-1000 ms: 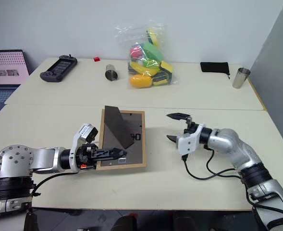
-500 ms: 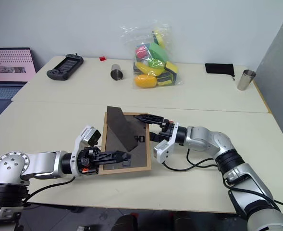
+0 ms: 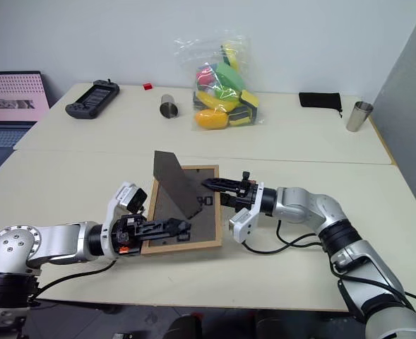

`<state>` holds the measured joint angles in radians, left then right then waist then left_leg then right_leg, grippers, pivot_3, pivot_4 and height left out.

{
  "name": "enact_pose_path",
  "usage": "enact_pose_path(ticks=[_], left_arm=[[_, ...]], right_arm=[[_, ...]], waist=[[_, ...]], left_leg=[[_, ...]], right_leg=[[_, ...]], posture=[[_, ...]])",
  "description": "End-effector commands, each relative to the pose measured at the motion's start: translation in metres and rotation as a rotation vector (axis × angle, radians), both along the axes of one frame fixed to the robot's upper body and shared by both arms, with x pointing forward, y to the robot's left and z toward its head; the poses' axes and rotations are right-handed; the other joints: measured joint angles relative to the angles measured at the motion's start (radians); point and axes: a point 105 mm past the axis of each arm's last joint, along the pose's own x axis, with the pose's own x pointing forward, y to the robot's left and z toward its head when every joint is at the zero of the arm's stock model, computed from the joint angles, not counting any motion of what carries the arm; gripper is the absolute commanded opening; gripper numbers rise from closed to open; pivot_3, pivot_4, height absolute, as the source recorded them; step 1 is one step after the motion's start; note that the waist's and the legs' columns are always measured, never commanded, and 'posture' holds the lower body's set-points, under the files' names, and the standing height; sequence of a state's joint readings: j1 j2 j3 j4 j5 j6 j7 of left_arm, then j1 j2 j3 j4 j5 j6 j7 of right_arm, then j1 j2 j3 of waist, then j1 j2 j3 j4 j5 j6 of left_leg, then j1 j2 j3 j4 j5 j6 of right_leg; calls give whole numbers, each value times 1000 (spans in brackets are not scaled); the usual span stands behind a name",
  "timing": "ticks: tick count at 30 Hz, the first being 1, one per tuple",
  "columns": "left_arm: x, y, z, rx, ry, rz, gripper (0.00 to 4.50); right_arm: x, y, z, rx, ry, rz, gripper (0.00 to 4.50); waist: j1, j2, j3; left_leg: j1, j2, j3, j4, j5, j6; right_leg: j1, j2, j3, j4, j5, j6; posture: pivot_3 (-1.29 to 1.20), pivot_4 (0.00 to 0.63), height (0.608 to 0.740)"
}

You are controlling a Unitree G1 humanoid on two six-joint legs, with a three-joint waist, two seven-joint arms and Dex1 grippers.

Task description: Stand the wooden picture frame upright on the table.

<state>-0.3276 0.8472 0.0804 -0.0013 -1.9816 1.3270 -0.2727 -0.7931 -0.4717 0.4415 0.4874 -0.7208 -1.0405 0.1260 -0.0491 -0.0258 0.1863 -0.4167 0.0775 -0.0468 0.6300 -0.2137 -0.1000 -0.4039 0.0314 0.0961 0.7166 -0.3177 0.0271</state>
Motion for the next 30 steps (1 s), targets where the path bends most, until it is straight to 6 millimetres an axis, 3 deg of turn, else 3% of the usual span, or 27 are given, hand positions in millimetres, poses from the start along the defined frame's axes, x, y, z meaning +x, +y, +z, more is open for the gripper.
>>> enact_pose_path(ticks=[1, 5, 10, 14, 16, 18, 22, 30], left_arm=[[20, 25, 16, 47, -86, 161, 2749], [36, 52, 41, 91, -213, 313, 3497], [37, 72, 56, 213, -370, 436, 4456], [39, 73, 48, 401, -494, 502, 4500], [39, 72, 45, 452, -544, 514, 4500], [41, 70, 35, 612, -658, 523, 4500], [50, 77, 20, 832, -833, 537, 4500], [54, 84, 15, 839, -884, 576, 4500]], right_arm=[[-1, -10, 33, 165, 48, 18, 1333], [6, -20, 34, 183, 201, -23, 1326], [26, -21, 34, 242, 601, -82, 1314], [39, -13, 30, 290, 985, -76, 1313], [42, -11, 29, 295, 1088, -75, 1312], [54, -5, 26, 342, 1289, -87, 1312], [64, 1, 3, 294, 1525, -140, 1312], [74, -3, -27, 350, 1778, -214, 1312]], waist=[[0, 0, 0], [0, 0, 0], [-4, 0, 0], [-4, 0, 0], [-1, 0, 0], [1, 1, 0], [-2, 1, 1], [-2, 1, 1]], left_leg=[[0, 0, 0, 0, 0, 0], [0, 0, 0, 0, 0, 0], [0, 1, 0, 0, 0, 0], [0, 1, 0, 0, 0, 0], [0, 1, 0, 0, 0, 0], [0, 1, 1, 0, 0, 0], [0, 1, 2, -1, 0, 0], [-1, 1, 4, -1, 0, 0]], right_leg=[[0, 0, 0, 0, 0, 0], [0, 0, 0, 0, 0, 0], [0, 0, 0, 0, 0, 0], [1, 0, -1, 0, 0, 0], [0, 0, -1, 0, 0, 0], [0, 0, -1, -1, 0, 0], [-1, 1, 0, -1, 0, 0], [-1, 1, 1, -3, 0, -1]], posture=[[0, 150, 740], [0, 150, 740], [0, 150, 740], [0, 150, 740], [0, 150, 740], [0, 150, 740], [0, 150, 740], [0, 150, 740]])
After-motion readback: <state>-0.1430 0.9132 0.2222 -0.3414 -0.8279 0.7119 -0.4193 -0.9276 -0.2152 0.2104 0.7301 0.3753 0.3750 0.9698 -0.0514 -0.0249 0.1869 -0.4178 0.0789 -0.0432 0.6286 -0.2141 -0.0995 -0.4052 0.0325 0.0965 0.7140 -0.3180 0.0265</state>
